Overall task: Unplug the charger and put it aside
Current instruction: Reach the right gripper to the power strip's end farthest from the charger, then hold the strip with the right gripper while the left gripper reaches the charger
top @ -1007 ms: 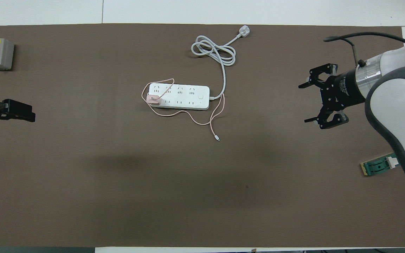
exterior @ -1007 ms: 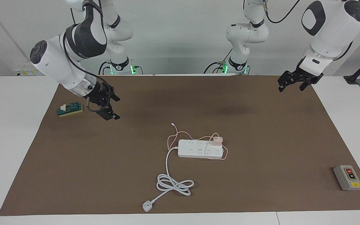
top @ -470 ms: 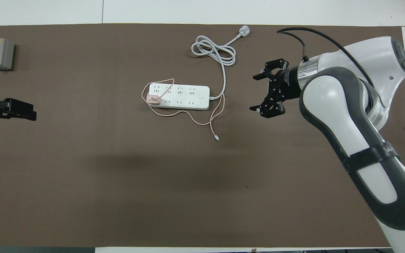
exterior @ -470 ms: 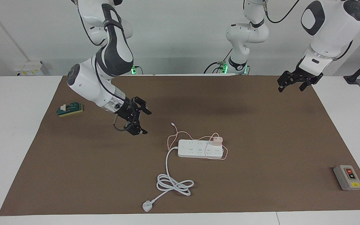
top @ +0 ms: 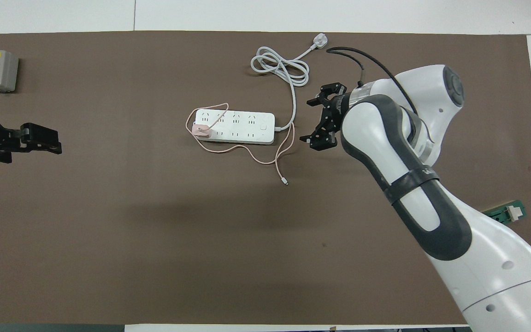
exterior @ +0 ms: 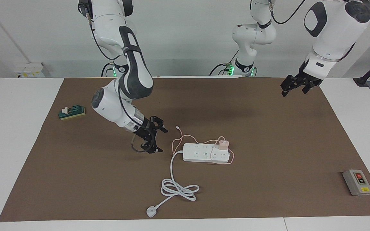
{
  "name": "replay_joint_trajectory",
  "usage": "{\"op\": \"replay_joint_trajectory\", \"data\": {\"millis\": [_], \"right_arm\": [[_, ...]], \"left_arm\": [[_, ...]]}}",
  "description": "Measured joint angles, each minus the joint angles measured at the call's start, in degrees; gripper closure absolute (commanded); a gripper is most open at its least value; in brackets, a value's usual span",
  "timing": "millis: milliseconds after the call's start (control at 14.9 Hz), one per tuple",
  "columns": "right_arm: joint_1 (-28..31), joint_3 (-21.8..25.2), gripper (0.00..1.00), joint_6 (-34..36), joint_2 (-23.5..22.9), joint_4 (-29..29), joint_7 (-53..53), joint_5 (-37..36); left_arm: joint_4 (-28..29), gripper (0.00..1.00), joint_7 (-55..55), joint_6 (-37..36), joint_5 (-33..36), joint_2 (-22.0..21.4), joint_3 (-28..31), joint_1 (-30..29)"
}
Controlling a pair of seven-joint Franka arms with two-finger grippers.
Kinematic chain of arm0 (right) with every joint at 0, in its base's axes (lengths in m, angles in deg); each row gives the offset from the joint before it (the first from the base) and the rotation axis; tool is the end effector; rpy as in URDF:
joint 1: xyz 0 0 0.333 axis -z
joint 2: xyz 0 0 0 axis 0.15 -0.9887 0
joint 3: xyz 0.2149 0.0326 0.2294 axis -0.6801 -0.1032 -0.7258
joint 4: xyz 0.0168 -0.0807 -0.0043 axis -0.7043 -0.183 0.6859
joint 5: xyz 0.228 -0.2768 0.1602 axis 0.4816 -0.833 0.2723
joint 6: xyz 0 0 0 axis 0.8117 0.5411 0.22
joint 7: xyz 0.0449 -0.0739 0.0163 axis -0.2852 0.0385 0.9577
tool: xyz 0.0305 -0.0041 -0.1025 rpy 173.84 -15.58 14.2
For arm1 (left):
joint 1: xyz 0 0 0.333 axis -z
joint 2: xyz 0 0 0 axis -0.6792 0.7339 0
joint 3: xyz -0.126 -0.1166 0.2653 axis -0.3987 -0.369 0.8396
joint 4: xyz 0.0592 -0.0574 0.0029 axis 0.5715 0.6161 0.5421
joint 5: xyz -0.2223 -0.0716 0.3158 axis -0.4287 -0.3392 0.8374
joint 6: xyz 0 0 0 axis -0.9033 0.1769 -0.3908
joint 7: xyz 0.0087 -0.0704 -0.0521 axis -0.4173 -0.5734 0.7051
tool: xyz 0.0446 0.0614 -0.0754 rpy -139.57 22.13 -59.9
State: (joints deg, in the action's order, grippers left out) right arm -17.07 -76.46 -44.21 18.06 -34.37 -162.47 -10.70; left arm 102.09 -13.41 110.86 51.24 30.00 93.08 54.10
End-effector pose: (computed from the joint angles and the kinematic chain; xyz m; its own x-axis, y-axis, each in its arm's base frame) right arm 0.6404 0.2231 0.3496 -0.2058 -0.7947 -0.5710 -0.9760 0.2093 0.0605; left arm 0.5412 -0.0427 0.5802 0.9932 0.1136 -0.0266 0.1139 -0.9934 0.0100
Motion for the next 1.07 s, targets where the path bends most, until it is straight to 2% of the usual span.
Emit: {"op": "replay_joint_trajectory", "data": {"millis": [336, 537, 738, 940, 1074], "right_arm": [[-2.7, -0.6, 0.0, -4.1, -3.2, 3.4, 4.5, 0.0], [-3.3, -1.2, 0.0, -5.4, -6.2, 7.2, 5.6, 0.0], [-6.0, -1.4, 0.0, -7.5, -8.7, 9.6, 5.6, 0.0], [-7.9, -1.4, 0.0, -9.5, -9.4, 9.7, 5.9, 0.0], [-7.9, -1.4, 0.0, -10.0, -9.7, 9.5, 6.1, 0.0]], "left_arm": [[1.3, 0.0, 10.5, 4.0, 0.0, -0.1, 0.0, 0.9], [2.9, 0.0, 24.3, 8.5, -0.1, -0.3, -0.1, 2.2], [3.4, 0.0, 43.0, 10.6, -0.1, -0.3, -0.2, 4.4], [3.6, 0.0, 58.3, 10.0, -0.1, 0.1, -0.3, 6.6], [1.9, 0.0, 65.4, 7.7, -0.2, 2.3, -0.3, 7.5]]}}
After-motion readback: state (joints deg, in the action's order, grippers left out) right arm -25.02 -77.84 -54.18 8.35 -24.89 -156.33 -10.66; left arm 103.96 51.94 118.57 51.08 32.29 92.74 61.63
